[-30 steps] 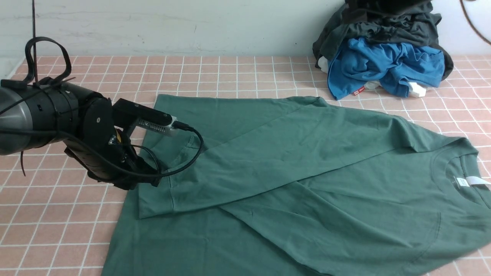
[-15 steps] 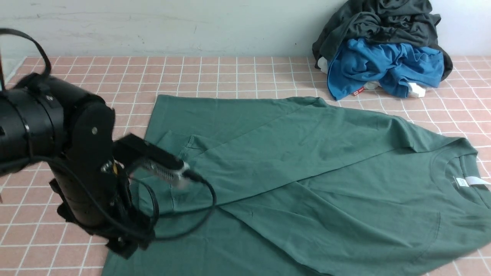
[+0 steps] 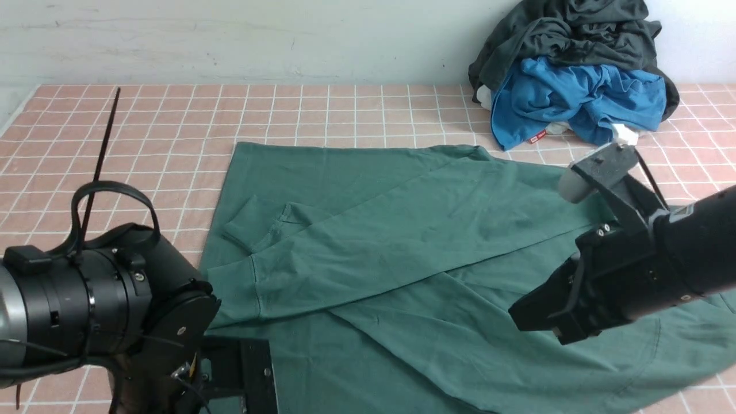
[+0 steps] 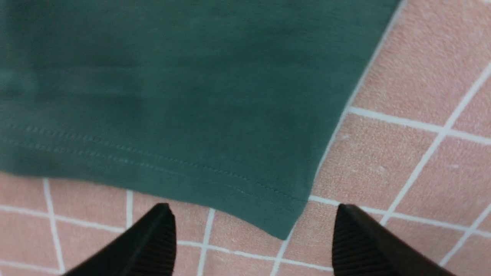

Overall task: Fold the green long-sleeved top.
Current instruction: Use both arms simultaneously to clamp the lower edge of the clothing fabric

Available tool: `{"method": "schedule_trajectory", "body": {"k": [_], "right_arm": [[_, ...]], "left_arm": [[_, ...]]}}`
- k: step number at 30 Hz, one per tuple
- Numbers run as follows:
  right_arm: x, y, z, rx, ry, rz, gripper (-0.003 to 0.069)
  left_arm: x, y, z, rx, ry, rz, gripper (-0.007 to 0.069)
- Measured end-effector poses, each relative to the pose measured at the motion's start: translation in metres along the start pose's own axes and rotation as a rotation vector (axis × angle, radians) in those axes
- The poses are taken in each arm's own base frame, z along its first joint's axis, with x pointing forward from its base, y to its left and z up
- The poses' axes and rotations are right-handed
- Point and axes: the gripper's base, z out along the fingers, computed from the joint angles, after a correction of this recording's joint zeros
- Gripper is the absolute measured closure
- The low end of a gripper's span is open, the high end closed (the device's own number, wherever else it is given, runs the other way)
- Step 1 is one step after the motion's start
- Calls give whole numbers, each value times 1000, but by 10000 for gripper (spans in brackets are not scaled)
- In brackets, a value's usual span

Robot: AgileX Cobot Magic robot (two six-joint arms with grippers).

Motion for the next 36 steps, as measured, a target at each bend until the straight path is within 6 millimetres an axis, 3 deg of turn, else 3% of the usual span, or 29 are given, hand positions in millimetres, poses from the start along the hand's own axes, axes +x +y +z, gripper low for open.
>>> {"method": "schedule_trajectory", "body": {"k": [4, 7, 14, 28, 36], "right_arm": [[-6, 10, -10, -34, -87, -41, 666], [-9, 13, -14, -47, -128, -57, 666], [-11, 14, -14, -53, -154, -78, 666], [-10, 14, -14, -60, -156, -71, 666], [-10, 15, -14, -67, -150, -75, 666]], "left_arm": [[5, -10, 17, 6, -9, 247, 158], [7, -13, 23, 2, -7, 305, 195], [7, -12, 26, -26, -4, 343, 314], [10, -19, 36, -10, -11, 354, 356], [12, -20, 34, -18, -14, 217, 585]]}}
